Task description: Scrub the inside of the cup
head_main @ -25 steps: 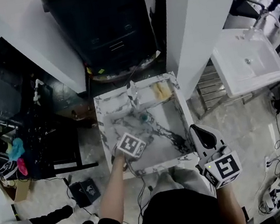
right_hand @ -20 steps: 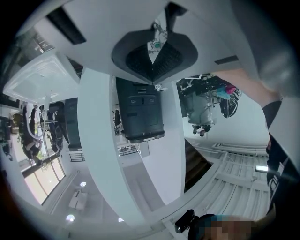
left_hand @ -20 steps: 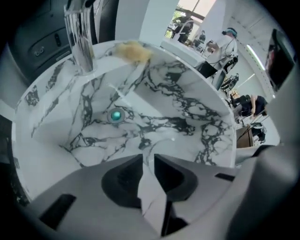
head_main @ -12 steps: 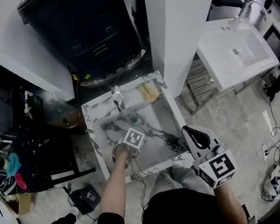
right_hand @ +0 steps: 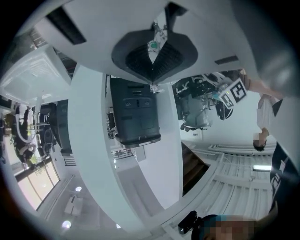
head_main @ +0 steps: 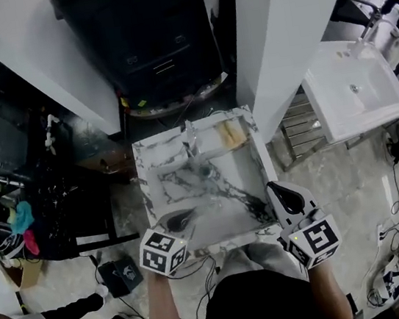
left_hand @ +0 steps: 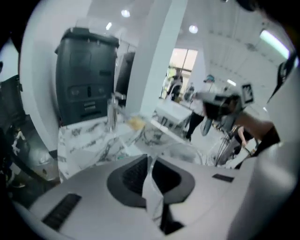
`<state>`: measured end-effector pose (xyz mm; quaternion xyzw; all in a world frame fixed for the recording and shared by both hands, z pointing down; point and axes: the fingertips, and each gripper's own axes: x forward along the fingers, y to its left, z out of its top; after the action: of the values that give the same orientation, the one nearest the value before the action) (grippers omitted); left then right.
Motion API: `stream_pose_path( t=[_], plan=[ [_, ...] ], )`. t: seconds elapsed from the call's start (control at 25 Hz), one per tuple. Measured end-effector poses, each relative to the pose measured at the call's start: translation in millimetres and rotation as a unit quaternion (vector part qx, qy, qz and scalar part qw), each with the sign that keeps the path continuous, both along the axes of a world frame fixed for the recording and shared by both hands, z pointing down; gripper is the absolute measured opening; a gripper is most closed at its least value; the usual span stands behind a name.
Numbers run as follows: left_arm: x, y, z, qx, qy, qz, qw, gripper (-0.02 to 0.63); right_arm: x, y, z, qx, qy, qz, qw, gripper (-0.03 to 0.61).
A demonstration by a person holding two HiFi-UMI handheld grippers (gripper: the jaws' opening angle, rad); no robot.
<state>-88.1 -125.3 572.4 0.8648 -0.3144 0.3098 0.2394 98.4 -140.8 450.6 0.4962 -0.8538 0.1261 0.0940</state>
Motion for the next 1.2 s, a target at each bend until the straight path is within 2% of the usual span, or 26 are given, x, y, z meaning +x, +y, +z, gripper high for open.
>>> stream_pose_path(
  t=[0.04,0.08,0.12,0.2,0.28,0.32,0.4,0.48,0.6,0.76,0.8,0.88,1.0,1.12,1.2],
  plan=[
    [-1.4,2.0,-31.1,0.041,0.042,-0.010,0.9982,0.028,-5.5,-2.6,-0.7,0.002,-0.002,-0.006,1.000,0.008],
    [-3.3,3.9,-62.0,0.083,0.084,-0.022,0.9928,0.028,-10.8,-5.4,-2.4,0.006,-0.005,-0.010,1.000,0.008],
    [-5.6,5.4,-91.4,0.123,0.126,-0.035,0.9837,0.028,-15.0,-8.4,-5.2,0.013,-0.008,-0.012,1.000,0.008],
    [-10.7,7.2,-141.5,0.184,0.211,-0.067,0.9576,0.028,-20.3,-14.2,-13.8,0.033,-0.020,-0.007,0.999,0.008],
    [-16.0,7.5,-176.4,0.214,0.281,-0.097,0.9304,0.028,-25.5,-19.0,-24.4,0.054,-0.031,-0.006,0.998,0.008],
    [-18.9,7.6,-188.7,0.224,0.304,-0.108,0.9195,0.028,-28.8,-20.9,-29.5,0.064,-0.036,-0.009,0.997,0.008],
    [-23.5,7.8,-205.1,0.243,0.325,-0.122,0.9058,0.028,-34.5,-23.2,-36.7,0.077,-0.040,-0.015,0.996,0.008],
    [-25.4,7.4,-211.3,0.254,0.323,-0.127,0.9029,0.028,-37.4,-23.8,-37.8,0.077,-0.037,-0.020,0.996,0.008],
    [-26.8,5.5,-209.3,0.257,0.309,-0.138,0.9052,0.028,-35.8,-26.1,-27.3,0.059,-0.016,-0.018,0.998,0.008],
    [-30.3,3.3,-200.3,0.245,0.310,-0.182,0.9002,0.028,-30.4,-49.6,-1.9,0.023,0.030,-0.032,0.999,0.011],
    [-30.1,3.5,-198.3,0.241,0.313,-0.189,0.8988,0.028,-29.9,-62.4,5.2,0.009,0.042,-0.042,0.998,0.040],
    [-28.7,4.7,-195.7,0.238,0.314,-0.196,0.8981,0.028,-32.2,-96.0,26.6,-0.033,0.070,-0.072,0.994,0.250],
    [-28.3,7.0,-193.7,0.233,0.305,-0.207,0.9000,0.028,-33.0,-153.9,79.2,-0.110,0.148,-0.092,0.978,0.273],
    [-31.0,11.2,-189.3,0.227,0.288,-0.215,0.9049,0.028,-35.8,-192.2,142.4,-0.205,0.202,-0.093,0.953,0.275],
    [-33.6,14.4,-185.5,0.225,0.278,-0.219,0.9080,0.028,-37.5,-206.4,171.7,-0.244,0.238,-0.085,0.936,0.259]
  ],
)
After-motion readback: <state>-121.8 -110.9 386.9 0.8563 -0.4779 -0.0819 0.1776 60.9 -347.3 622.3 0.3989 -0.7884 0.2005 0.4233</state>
